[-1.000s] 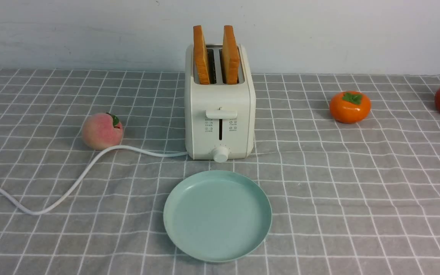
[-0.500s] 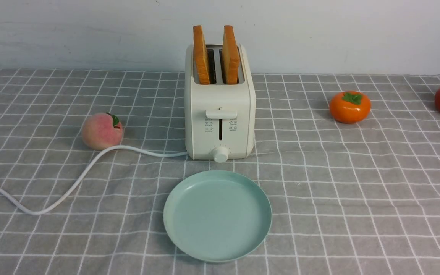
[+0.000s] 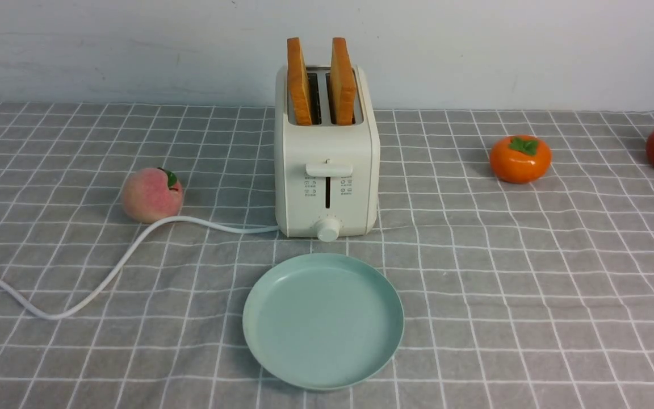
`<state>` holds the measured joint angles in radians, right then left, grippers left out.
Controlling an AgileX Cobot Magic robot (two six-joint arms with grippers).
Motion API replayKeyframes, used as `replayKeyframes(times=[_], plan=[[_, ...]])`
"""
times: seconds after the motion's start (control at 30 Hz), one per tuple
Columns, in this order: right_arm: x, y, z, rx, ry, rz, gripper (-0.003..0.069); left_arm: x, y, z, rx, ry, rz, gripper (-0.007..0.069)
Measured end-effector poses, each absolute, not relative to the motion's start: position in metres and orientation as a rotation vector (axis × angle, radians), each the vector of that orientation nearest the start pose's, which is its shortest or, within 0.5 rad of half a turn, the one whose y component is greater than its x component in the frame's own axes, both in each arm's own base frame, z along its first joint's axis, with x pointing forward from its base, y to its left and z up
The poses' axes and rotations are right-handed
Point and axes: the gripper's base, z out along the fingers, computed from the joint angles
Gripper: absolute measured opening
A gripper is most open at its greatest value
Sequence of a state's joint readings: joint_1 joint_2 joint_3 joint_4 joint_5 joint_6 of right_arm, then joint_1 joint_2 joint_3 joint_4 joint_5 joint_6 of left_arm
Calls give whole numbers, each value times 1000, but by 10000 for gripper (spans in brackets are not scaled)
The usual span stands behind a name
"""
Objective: Take toasted bread from bread machine on grey coffee table place on plate.
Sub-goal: 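Reach for a toast slice standing in the toaster with the left gripper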
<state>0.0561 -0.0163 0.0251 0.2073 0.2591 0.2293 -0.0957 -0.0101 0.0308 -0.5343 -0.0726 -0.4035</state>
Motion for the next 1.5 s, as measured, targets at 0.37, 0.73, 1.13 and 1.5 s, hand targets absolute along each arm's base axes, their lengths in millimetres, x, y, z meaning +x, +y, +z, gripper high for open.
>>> replayKeyframes(times=[0.37, 0.73, 1.13, 1.5], plan=[[56, 2, 209, 455, 1405, 574, 239, 39, -4, 276, -607, 1206, -958, -14], [36, 15, 311, 278, 1627, 612, 178, 97, -26, 337, -440, 2042, -635, -14], [89, 28, 345, -31, 2386, 364, -19, 229, -56, 382, -92, 2274, -675, -14], [97, 32, 346, -7, 2311, 431, -14, 344, -95, 418, 117, 2175, -686, -10]])
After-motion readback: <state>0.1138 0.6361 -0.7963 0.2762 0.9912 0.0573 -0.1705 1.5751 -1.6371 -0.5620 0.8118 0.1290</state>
